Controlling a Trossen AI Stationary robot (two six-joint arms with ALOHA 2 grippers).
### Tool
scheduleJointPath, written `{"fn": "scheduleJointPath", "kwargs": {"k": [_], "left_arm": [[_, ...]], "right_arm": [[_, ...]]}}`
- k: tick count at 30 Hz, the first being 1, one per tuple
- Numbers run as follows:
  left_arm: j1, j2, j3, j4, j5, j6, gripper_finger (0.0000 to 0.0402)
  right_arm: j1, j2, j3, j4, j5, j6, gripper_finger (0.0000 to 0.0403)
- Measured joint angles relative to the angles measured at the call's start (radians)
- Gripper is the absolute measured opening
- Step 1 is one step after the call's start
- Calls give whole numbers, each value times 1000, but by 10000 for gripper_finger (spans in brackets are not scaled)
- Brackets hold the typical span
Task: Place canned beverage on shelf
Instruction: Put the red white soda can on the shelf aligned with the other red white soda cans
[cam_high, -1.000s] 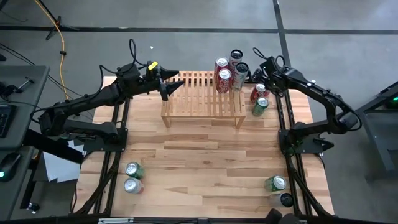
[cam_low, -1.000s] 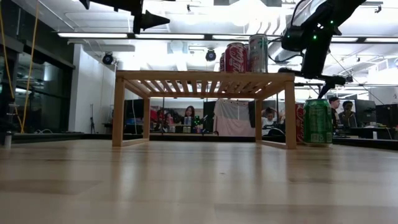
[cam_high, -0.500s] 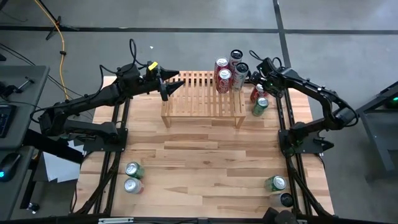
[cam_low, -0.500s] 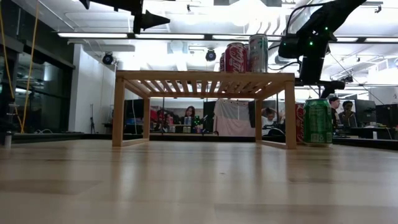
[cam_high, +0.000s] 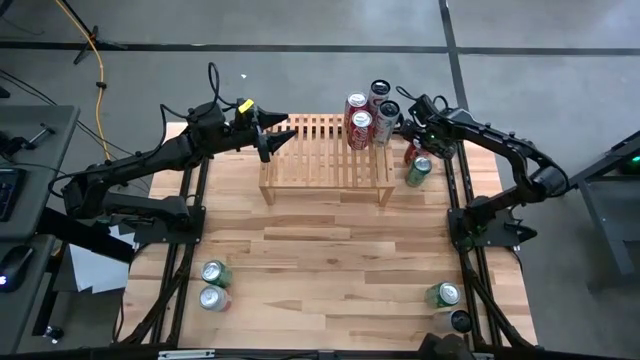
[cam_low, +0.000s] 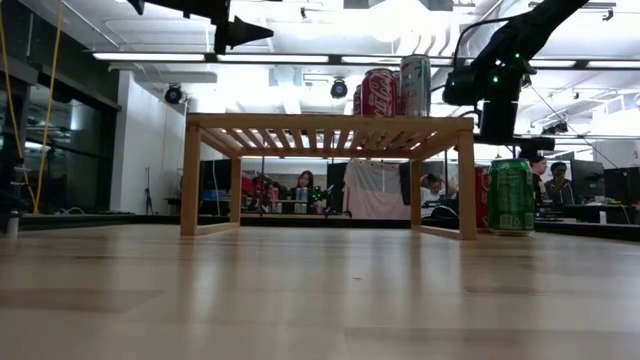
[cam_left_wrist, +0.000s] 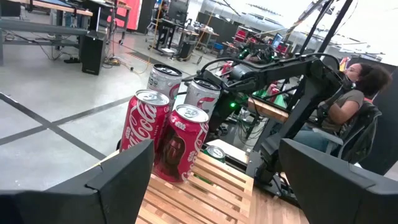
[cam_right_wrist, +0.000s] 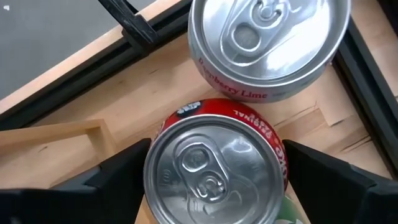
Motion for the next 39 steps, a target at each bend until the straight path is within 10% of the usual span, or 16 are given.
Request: {"fn": "scheduleJointPath", "kwargs": {"k": [14,39], "left_arm": [[1,0,0,0,0,1,337],[26,0,0,1,0,-16,337]], "right_arm": [[3,-46,-3,-37,13,-53,291],[47,-688,30,-108,-142,-329,291]]}}
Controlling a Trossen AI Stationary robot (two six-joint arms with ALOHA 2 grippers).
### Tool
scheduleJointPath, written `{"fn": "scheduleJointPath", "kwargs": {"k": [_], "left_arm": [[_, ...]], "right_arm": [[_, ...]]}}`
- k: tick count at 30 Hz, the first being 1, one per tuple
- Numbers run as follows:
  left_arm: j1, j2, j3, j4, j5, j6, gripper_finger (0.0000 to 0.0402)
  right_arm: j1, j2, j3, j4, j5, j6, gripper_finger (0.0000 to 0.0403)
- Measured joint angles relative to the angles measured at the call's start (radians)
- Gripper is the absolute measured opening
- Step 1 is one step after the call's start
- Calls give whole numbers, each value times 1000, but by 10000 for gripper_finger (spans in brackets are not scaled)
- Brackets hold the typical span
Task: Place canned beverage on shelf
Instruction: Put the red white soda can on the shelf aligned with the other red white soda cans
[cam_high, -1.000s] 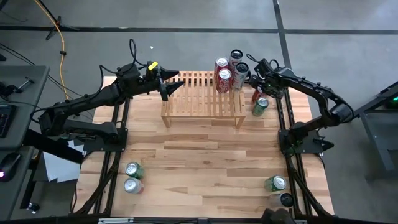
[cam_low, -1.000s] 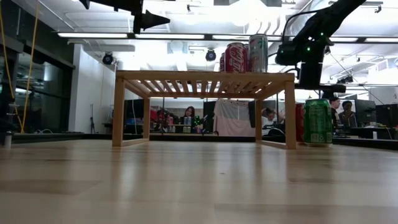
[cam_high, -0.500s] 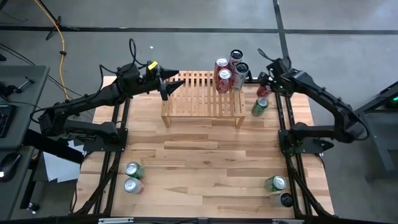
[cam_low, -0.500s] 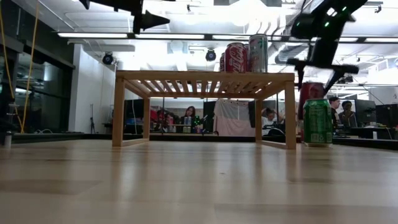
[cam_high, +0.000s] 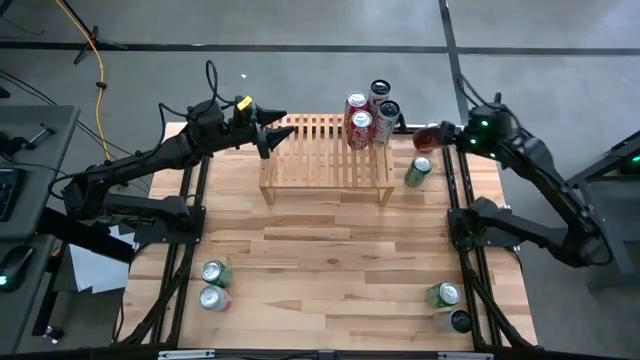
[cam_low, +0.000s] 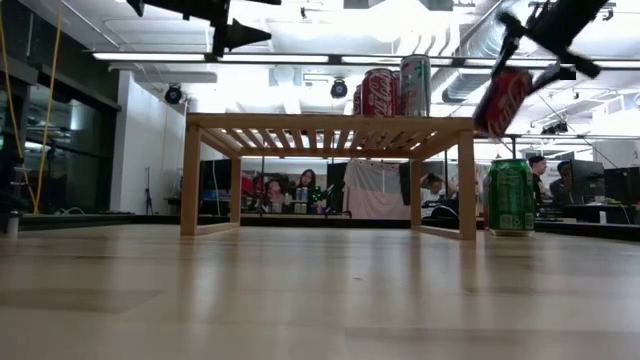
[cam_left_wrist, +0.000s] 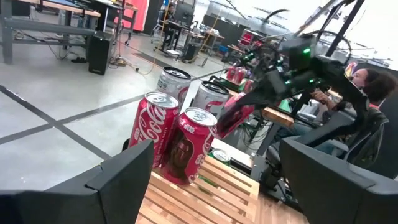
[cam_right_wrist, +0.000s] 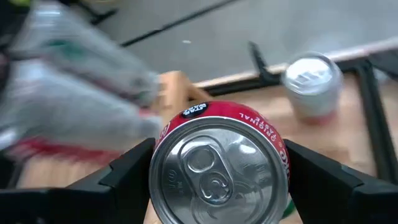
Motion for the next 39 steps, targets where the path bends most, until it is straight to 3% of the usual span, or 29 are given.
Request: {"fn": "scheduleJointPath", "kwargs": {"k": [8,15,19,24,30,39], "left_arm": [[-2,0,0,77,31,-63,337],[-17,0,4,163,111,-137,337],[-53,1,72,23,153,-109,337],[-141,37,226,-264,156,48,337],[-231,130,413,-525,140,200,337],[-303,281,536,-576,127,340,337]], "right_arm": [[155,-13,256,-71,-31,-130,291],[363,122,465,-66,-60,-226,291],[506,257,531,-40,-87,-317,291],[665,443,613,-6,-94,-448,291],[753,640,760,4,-96,-566,291],[773,824,956,-42,-135,-648,291]]}}
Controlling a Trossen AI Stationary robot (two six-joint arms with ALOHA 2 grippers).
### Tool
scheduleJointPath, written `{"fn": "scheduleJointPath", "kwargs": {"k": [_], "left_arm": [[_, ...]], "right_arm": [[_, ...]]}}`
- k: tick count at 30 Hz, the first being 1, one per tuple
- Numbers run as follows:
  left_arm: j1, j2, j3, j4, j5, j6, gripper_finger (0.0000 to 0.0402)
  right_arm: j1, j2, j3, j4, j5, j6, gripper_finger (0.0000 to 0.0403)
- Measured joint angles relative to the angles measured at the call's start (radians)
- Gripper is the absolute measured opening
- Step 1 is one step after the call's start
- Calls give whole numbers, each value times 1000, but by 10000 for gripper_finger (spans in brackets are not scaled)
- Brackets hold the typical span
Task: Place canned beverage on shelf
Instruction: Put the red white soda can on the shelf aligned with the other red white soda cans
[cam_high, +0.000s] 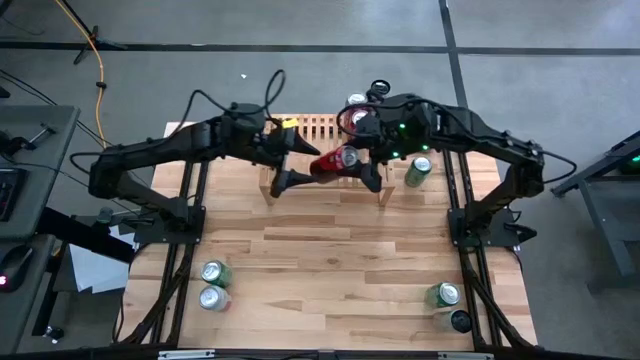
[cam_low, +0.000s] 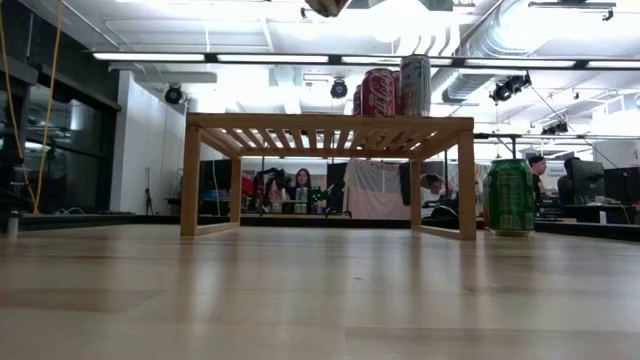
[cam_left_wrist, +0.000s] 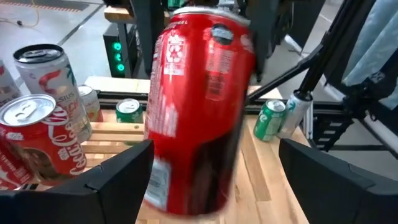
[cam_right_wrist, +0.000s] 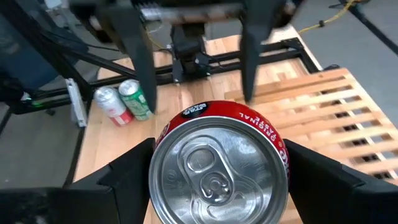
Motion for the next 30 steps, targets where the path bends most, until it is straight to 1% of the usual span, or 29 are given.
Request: {"fn": "scheduleJointPath", "kwargs": {"k": [2,7,14,17,20,22,23,27,30], "left_arm": [[0,22,14,3,0,2,337],[-1,66,18,0,1,3,337],[-7,77,18,3,2,15,335],[-11,76,18,3,-3,27,317],[-11,76,18,2,-6,30,279],[-11,76,18,2,-11,34,276],[-11,76,18,2,-18,37,276],[-6,76,18,-1,-57,49,276],[17,75,14,-73,-70,53,276]], "right_arm": [[0,17,20,2,-27,-1,291],[1,44,36,5,-32,-9,291],[1,48,36,12,-37,-10,291],[1,48,36,17,-32,-8,291],[1,48,36,18,-33,-11,291],[1,48,36,18,-33,-9,291],[1,48,36,19,-33,-8,295],[0,45,37,34,-24,13,334],[-3,29,38,16,-22,16,348]]}}
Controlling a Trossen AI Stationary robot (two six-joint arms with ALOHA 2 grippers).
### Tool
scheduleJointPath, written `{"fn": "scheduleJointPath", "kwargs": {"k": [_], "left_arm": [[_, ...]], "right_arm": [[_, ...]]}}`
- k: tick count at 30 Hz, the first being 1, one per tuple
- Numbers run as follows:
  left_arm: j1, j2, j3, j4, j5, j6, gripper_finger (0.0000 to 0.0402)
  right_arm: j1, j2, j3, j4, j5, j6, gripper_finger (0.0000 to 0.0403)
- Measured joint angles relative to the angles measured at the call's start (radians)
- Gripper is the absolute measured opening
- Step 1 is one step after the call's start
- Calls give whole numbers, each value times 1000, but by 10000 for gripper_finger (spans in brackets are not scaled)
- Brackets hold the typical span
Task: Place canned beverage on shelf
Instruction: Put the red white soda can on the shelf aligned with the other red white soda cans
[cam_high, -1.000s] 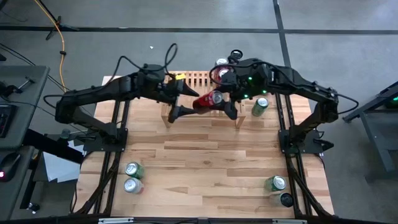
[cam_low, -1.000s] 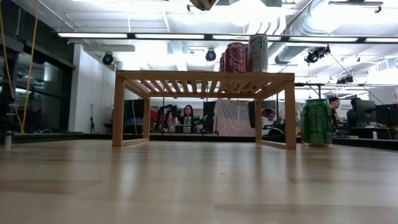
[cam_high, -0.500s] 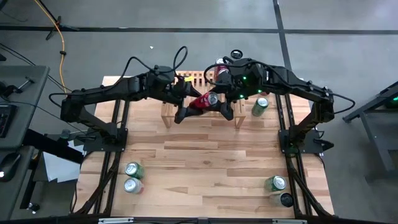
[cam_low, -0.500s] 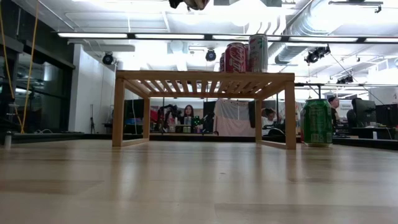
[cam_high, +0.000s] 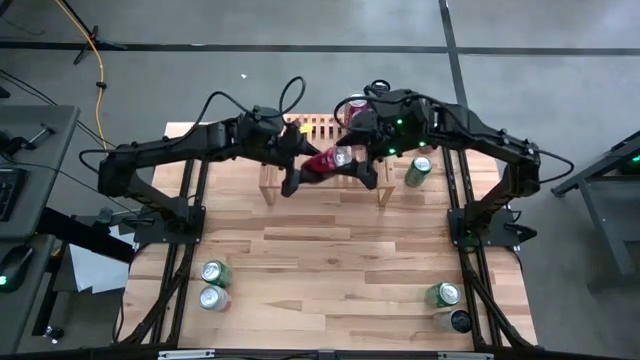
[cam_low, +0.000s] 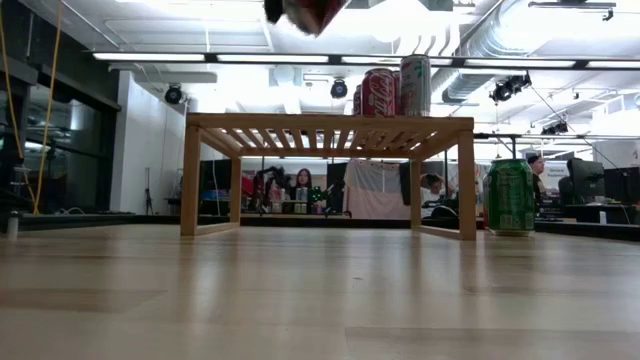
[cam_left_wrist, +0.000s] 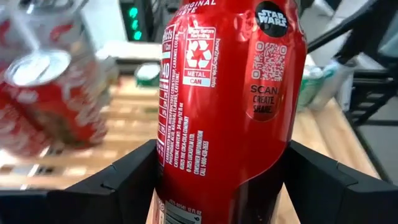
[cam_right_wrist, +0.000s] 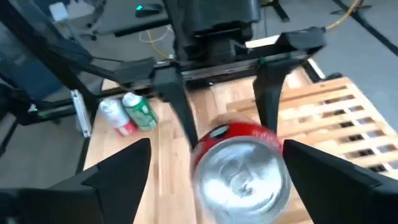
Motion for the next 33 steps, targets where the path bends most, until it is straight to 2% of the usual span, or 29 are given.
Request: {"fn": "scheduleJointPath", "kwargs": {"k": [4,5,7,9,12,15,17,20,23,26,33], "left_arm": [[25,-5,1,-50,22,-6,276],[32,-6,-1,-56,64,-6,276],[51,-15,-34,2,212,-23,276],[64,-23,-87,155,388,-85,276],[89,-32,-191,437,660,-278,276],[97,-13,-285,784,854,-559,276],[97,4,-330,971,936,-739,276],[89,36,-356,1126,1004,-937,276],[76,66,-356,1157,1024,-1029,276],[62,76,-356,1162,1026,-1051,276],[49,78,-355,1163,1014,-1073,276]], "right_arm": [[1,-30,0,-40,19,-4,353],[1,-42,0,-57,24,-4,353],[1,-66,0,-94,45,-4,354],[1,-88,0,-128,49,-4,355],[1,-111,0,-128,42,-1,355],[2,-121,0,-87,3,-45,356],[2,-119,-1,-53,-47,-89,356],[7,-103,-2,29,-131,-155,356],[19,-82,-2,82,-216,-205,356],[31,-58,-2,93,-276,-242,357],[43,-9,-2,88,-307,-297,357]]}}
